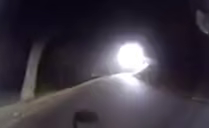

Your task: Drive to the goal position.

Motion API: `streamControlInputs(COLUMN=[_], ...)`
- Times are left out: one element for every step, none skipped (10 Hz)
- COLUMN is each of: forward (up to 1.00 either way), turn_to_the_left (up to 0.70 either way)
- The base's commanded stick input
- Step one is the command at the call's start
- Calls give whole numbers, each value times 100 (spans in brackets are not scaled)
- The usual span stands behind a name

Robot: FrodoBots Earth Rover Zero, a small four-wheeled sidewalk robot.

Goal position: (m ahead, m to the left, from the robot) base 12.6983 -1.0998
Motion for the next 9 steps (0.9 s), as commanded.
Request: streamControlInputs(forward=[100, 100, 100, 100, 100, 100, 100, 100, 100], turn_to_the_left=[-1, -6, -11, -13, -14, -13, -13, -13, -13])
